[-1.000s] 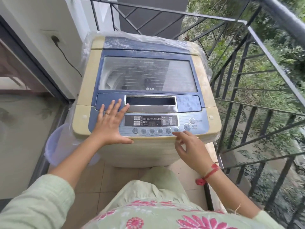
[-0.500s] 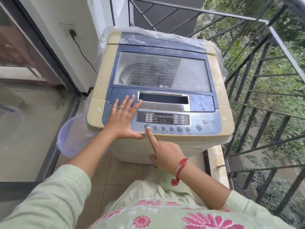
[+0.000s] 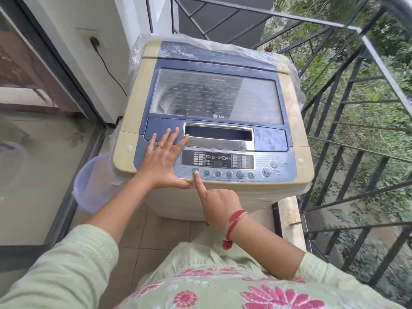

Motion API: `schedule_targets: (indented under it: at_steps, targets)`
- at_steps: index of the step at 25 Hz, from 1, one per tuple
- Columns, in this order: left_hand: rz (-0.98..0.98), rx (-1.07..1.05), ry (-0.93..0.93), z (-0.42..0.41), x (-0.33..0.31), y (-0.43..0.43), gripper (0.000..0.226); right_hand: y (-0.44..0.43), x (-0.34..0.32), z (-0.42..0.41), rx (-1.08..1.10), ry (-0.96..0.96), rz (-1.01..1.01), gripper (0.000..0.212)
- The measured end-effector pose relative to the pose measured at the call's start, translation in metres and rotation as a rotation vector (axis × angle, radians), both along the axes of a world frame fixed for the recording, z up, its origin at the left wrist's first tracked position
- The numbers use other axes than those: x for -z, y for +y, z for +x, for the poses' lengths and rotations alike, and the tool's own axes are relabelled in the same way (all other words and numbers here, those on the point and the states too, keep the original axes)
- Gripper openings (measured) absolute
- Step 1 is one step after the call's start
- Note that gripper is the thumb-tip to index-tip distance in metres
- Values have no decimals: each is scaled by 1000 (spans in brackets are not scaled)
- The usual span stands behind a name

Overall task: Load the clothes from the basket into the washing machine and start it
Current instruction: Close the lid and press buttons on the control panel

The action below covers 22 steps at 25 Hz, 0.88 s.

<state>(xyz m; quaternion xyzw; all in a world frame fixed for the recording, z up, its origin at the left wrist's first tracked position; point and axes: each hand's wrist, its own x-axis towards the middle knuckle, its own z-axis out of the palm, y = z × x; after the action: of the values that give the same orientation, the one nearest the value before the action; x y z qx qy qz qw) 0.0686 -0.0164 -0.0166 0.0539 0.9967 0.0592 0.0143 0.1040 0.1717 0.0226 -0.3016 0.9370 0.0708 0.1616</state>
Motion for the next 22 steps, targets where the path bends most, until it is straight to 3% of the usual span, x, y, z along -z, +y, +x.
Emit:
schedule_targets:
  at_steps: [5, 13, 17, 22]
  targets:
    - [10, -8, 14, 1, 1, 1, 122, -10, 2, -1, -16, 30, 37, 78]
    - [-11, -6, 10, -1, 4, -1, 128, 52, 15, 10, 159, -15, -257, 87]
    - [-13, -5, 9, -1, 4, -1, 128, 95, 15, 10, 362, 11, -249, 88]
    - [-6, -4, 10, -1, 3, 0, 128, 109, 9, 5, 373, 18, -175, 85]
